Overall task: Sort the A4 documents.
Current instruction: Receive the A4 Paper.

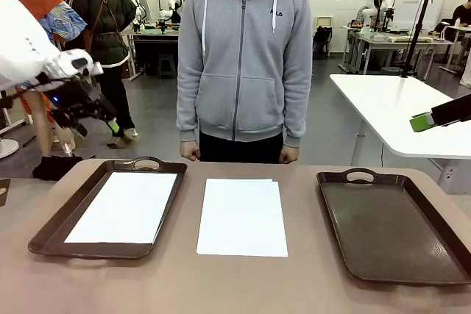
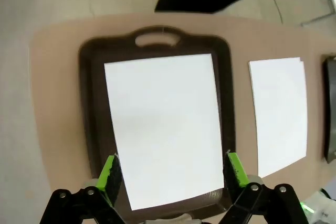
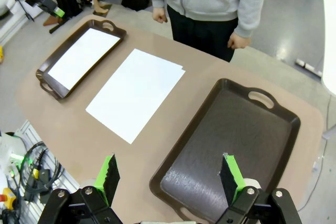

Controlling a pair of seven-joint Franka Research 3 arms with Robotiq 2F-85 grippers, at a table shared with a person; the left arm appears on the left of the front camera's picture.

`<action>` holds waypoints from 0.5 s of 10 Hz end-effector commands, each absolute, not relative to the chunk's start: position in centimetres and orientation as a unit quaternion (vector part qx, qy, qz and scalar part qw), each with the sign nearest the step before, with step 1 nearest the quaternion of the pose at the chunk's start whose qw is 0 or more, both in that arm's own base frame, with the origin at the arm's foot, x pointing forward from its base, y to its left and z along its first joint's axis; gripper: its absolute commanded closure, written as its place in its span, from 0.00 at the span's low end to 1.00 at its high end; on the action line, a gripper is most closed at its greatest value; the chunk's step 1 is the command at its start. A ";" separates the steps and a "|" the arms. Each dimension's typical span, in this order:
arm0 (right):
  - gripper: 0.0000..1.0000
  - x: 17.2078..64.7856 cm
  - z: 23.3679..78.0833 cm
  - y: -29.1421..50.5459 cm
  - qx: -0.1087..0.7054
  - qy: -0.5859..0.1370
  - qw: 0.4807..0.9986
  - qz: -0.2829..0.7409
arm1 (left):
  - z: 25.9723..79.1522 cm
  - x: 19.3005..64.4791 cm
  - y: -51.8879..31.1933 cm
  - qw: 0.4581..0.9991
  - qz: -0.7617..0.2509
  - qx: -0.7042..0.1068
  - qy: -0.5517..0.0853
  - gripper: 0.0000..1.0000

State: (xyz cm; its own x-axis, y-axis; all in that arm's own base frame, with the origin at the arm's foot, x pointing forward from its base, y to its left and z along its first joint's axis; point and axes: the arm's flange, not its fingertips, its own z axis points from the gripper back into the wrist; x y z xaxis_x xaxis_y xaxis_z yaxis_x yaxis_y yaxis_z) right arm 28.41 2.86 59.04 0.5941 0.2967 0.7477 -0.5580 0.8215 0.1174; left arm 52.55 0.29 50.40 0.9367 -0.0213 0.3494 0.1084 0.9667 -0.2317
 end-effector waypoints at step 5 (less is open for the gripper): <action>0.00 28.6 58.9 2.8 0.179 -0.377 0.874 0.248 | 53.5 42.1 0.7 0.821 -0.325 -0.242 -0.403 0.00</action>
